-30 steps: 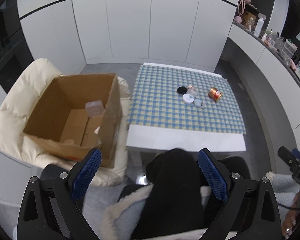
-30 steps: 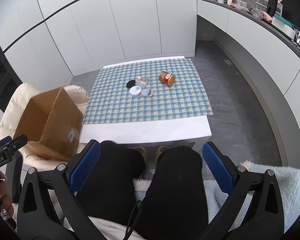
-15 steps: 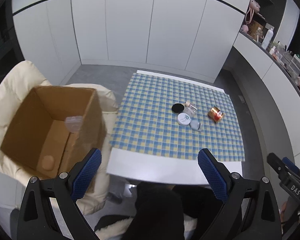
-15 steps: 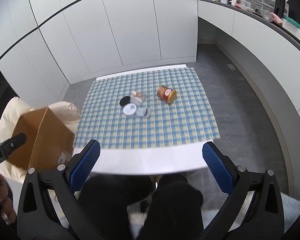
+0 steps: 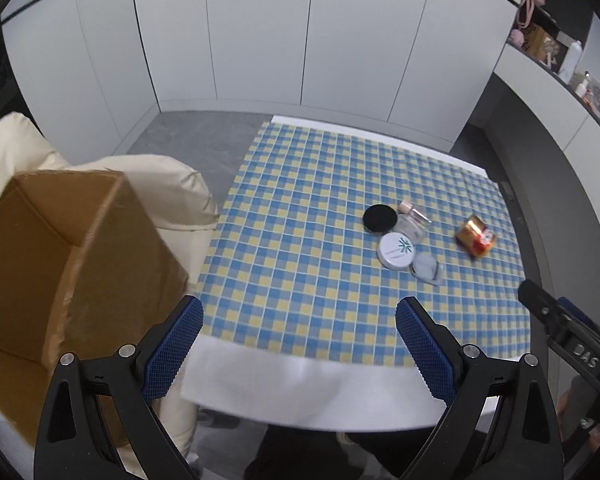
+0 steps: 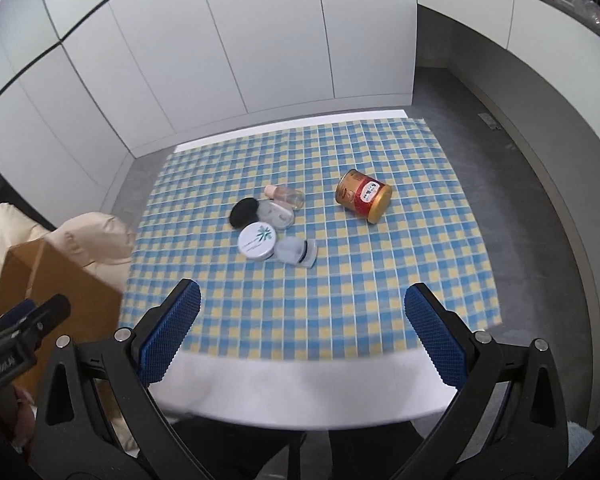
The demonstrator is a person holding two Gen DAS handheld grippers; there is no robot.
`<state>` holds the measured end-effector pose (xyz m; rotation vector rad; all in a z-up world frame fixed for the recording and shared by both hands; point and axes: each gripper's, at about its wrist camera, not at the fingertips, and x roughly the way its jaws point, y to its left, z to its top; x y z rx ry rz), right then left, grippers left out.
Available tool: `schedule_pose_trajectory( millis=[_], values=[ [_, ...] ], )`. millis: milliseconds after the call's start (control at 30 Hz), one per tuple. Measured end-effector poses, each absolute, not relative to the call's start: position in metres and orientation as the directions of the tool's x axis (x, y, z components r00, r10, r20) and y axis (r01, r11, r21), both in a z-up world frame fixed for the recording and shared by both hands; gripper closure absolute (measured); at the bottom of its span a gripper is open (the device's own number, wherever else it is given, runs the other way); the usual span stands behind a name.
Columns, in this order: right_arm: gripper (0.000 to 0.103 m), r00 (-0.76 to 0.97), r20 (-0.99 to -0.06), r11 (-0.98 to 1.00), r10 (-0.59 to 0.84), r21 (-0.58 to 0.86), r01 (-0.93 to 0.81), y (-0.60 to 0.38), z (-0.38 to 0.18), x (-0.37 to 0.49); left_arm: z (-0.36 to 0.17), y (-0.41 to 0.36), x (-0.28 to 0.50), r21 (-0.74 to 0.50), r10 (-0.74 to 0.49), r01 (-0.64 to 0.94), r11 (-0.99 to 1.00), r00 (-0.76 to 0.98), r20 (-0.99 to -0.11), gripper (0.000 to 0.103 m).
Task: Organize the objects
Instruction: 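Move both open tools from the box toward the cosmetics on the cloth, then grasp the clear cosmetic case with the right tool while the left tool grasps the white compact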
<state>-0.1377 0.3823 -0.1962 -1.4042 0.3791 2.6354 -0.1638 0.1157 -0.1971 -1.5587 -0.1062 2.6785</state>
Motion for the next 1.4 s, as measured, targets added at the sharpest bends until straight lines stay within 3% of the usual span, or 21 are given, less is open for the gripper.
schedule_pose_trajectory(
  millis=[467, 967, 1167, 1233, 1300, 1400],
  values=[
    [0.000, -0.435, -0.900, -0.954, 0.030, 0.104, -0.282, 0.394, -0.341, -0.247, -0.297, 0.130, -0.226, -0.120, 0.101, 0.030, -0.992, -0.374, -0.922, 0.006],
    [0.000, -0.399, -0.915, -0.953, 0.064, 0.063, -0.296, 0.390, -0.375, -0.260, -0.338, 0.145, -0.228, -0.099, 0.090, 0.014, -0.995, -0.320, -0.943, 0.006],
    [0.021, -0.426, -0.897, -0.965, 0.122, -0.007, -0.261, 0.392, -0.374, -0.259, -0.344, 0.173, -0.243, -0.178, 0.190, -0.068, -0.982, -0.328, -0.925, 0.006],
    [0.034, -0.440, -0.890, -0.969, 0.118, -0.006, -0.248, 0.392, -0.372, -0.258, -0.348, 0.187, -0.252, -0.181, 0.202, -0.092, -0.979, -0.331, -0.922, 0.006],
    [0.062, -0.450, -0.884, -0.966, 0.127, -0.007, -0.257, 0.395, -0.368, -0.254, -0.354, 0.198, -0.260, -0.194, 0.216, -0.102, -0.976, -0.314, -0.924, 0.006],
    [0.063, -0.460, -0.882, -0.965, 0.105, 0.021, -0.261, 0.405, -0.367, -0.254, -0.363, 0.212, -0.269, -0.204, 0.223, -0.095, -0.974, -0.292, -0.930, 0.006]
  ],
)
